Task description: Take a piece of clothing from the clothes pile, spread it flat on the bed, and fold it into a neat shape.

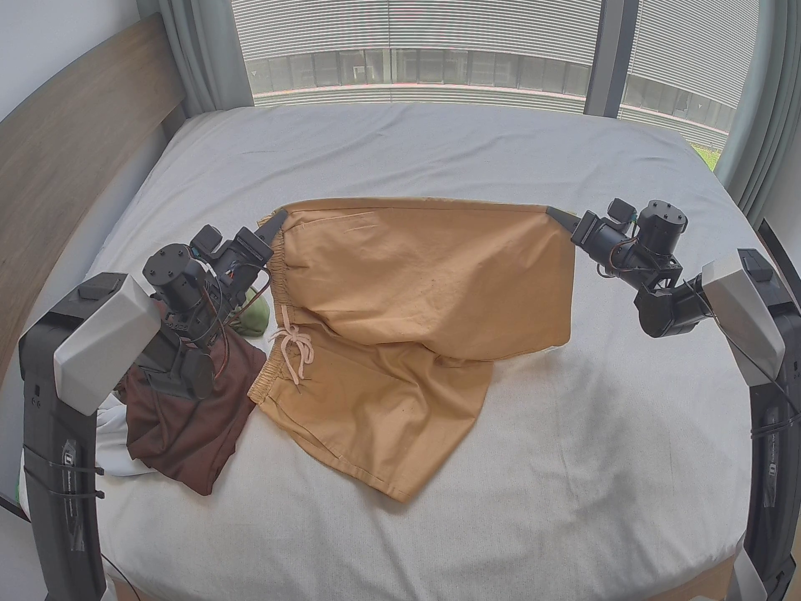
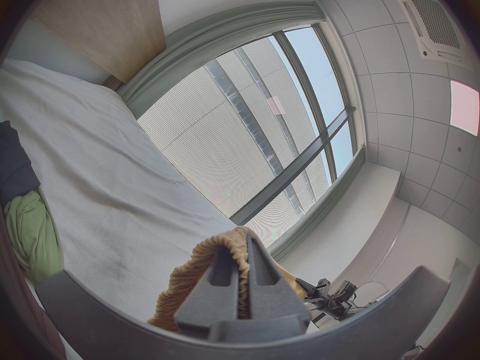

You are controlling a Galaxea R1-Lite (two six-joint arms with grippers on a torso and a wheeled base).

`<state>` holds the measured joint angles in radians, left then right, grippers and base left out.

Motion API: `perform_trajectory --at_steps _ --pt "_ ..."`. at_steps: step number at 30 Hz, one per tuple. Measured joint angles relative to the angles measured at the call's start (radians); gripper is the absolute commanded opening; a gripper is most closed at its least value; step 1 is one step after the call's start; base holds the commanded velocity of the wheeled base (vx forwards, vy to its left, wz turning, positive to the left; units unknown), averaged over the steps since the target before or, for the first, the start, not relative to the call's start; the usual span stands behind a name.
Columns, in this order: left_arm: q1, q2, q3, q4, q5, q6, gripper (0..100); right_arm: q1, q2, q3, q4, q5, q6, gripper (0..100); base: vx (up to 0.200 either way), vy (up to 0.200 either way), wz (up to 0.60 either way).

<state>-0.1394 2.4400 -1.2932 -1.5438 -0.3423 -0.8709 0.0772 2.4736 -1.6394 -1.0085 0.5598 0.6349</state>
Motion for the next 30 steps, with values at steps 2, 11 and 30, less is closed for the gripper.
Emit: perform_trajectory --at_steps 2,11,30 --pt "0.002 0.012 -0.015 0.001 0.0 0.0 0 0.0 0.014 -0.018 0.0 0.0 0.0 0 0.0 0.0 0.0" --pt "0.005 0.037 -0.052 0.031 -0.001 0.0 100 -0.003 0.052 -0.069 0.0 -0.001 0.0 0 0.0 0.0 0.0" --pt "0.001 0.04 -0.08 0.08 0.002 -0.007 100 -0.024 0.079 -0.105 -0.01 -0.028 -0.02 100 0.0 0.0 0.0"
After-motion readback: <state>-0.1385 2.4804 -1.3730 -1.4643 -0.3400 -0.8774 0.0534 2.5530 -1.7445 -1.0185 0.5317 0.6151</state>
